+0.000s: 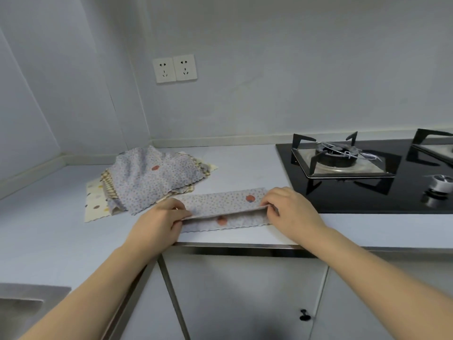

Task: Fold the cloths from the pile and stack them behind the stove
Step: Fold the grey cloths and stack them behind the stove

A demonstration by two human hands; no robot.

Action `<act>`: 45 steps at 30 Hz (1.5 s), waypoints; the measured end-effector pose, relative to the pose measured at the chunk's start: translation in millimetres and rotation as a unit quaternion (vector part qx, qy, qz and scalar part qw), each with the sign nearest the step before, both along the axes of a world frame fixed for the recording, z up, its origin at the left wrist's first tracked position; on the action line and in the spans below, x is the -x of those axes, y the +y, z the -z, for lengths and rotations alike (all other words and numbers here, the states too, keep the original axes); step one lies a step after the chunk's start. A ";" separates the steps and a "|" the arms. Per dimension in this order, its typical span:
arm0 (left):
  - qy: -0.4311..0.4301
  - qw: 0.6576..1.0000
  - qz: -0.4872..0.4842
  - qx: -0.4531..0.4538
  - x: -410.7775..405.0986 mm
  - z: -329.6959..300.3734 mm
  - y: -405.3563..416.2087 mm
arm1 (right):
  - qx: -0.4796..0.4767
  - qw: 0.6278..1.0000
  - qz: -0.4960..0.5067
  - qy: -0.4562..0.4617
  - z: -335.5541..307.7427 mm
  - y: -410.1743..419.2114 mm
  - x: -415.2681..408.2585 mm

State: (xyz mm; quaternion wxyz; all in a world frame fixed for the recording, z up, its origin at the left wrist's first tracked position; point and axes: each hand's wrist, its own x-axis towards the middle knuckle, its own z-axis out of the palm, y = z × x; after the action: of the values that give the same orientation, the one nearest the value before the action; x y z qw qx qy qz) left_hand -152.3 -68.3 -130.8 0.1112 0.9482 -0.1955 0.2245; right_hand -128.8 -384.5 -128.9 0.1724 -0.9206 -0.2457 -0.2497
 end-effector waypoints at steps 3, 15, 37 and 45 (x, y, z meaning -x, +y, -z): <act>0.006 1.000 0.010 0.011 5.1 -0.5 0.6 | 0.006 0.999 -0.036 -0.027 2.9 1.5 6.1; 0.053 0.992 0.111 -0.009 10.3 -8.3 6.4 | -0.024 0.989 -0.069 0.127 9.6 -3.8 17.5; 0.112 0.943 -0.052 0.310 0.7 -29.8 -21.3 | -0.015 0.981 -0.010 0.195 -5.7 3.1 9.0; 0.155 0.900 -0.001 0.407 4.9 -70.9 -13.8 | -0.338 0.901 -0.054 0.265 -34.1 0.7 15.2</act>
State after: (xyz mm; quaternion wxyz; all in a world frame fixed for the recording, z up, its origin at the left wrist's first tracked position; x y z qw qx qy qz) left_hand -157.2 -82.1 -59.9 0.5157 0.8435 -0.0668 0.1349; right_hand -144.0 -383.8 -94.8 0.5450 -0.8247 -0.1411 -0.0544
